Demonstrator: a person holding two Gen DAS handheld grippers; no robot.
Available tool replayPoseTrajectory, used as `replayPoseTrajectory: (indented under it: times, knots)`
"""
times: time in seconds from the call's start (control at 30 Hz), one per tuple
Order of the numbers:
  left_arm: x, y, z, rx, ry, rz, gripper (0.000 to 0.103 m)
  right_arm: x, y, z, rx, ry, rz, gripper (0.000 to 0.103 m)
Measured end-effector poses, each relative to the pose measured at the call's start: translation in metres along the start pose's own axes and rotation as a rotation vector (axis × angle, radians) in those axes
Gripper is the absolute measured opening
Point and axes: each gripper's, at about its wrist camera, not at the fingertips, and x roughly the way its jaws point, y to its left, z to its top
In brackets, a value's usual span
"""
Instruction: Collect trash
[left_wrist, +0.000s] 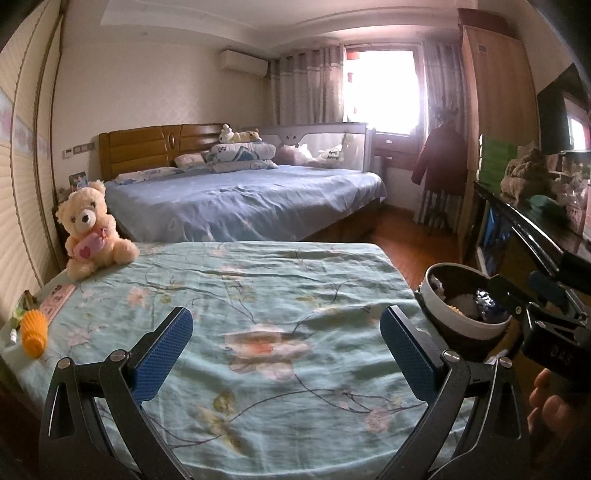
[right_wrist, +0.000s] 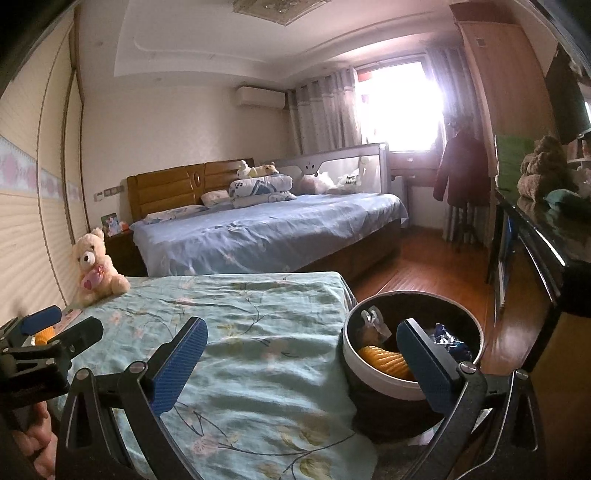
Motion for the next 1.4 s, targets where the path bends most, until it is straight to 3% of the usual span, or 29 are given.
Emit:
replayPoseTrajectory:
  times: [1.4]
  knots:
    - [-0.0039, -0.0037, -0.0019, -0.001, -0.016, 0.019, 0.103, 0.0007, 0.0068, -0.0015, -0.001, 0.038, 0.028, 0.103]
